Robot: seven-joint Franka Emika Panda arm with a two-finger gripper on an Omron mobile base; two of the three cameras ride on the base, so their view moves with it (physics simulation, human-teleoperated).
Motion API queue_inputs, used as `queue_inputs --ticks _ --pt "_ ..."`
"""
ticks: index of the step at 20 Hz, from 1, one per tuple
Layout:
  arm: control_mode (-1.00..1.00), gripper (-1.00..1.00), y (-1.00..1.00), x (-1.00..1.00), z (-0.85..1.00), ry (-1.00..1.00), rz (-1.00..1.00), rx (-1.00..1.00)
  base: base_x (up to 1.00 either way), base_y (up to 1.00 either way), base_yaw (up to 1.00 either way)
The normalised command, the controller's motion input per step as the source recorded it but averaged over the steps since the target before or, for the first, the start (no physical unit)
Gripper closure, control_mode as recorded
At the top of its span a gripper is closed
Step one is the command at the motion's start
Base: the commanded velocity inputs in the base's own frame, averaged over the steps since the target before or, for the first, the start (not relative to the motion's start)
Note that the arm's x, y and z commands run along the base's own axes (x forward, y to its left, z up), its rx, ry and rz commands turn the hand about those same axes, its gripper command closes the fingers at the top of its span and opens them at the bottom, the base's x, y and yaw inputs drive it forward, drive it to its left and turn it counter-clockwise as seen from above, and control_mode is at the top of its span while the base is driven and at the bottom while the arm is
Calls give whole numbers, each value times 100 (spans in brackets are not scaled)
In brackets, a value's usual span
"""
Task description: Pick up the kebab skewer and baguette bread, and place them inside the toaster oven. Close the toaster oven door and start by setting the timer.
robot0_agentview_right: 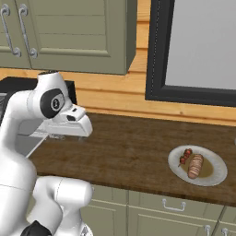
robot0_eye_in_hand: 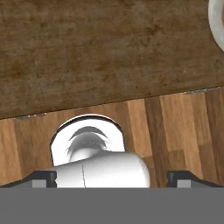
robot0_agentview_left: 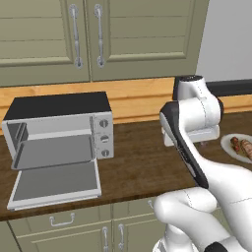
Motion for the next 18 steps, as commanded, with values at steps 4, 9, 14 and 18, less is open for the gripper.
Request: queue_inputs --ticks 4,9,14,18 --pt "-100 -100 -100 0 0 17 0 0 0 0 0" --pt "-100 -100 -100 0 0 15 1 0 0 0 0" --pt "-100 -100 -100 13 -1 10 -1 0 0 0 0" --pt "-100 -100 -100 47 -27 19 -8 4 0 0 0"
